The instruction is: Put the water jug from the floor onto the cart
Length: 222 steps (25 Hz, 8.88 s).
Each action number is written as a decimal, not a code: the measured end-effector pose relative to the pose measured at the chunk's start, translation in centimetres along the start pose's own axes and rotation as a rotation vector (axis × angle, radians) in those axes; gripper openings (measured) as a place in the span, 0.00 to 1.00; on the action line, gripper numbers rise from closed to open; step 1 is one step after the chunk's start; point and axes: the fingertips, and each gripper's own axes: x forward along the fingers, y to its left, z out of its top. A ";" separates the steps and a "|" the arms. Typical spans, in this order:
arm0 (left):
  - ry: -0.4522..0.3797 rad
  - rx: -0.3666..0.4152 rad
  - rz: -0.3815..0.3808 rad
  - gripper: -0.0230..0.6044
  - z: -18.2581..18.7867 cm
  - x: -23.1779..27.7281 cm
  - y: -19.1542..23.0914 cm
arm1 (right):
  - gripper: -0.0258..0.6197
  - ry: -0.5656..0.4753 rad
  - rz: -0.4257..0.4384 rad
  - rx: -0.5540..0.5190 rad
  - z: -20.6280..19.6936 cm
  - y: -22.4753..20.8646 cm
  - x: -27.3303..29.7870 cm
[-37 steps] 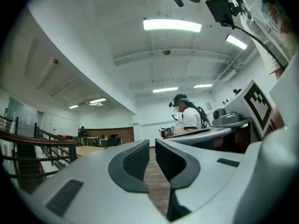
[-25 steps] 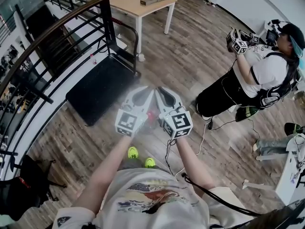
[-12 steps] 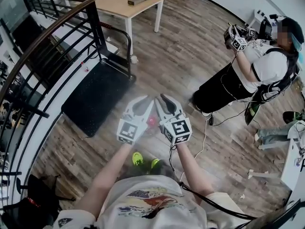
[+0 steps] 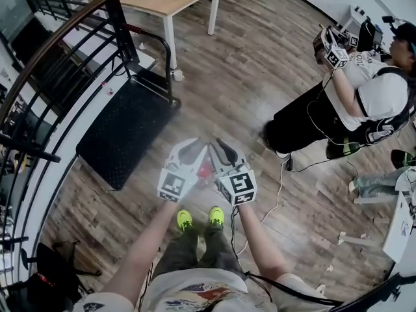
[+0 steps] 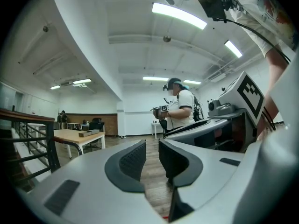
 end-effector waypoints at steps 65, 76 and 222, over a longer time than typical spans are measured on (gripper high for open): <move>0.466 -0.046 -0.224 0.26 -50.0 12.0 -4.1 | 0.24 0.402 -0.096 0.269 -50.8 -9.7 7.7; 0.484 -0.021 -0.262 0.17 -50.3 12.6 -4.4 | 0.15 0.398 -0.126 0.222 -51.0 -10.1 7.9; 0.282 -0.226 0.915 0.08 -17.7 -22.9 62.3 | 0.18 0.138 0.693 0.126 0.2 31.5 56.7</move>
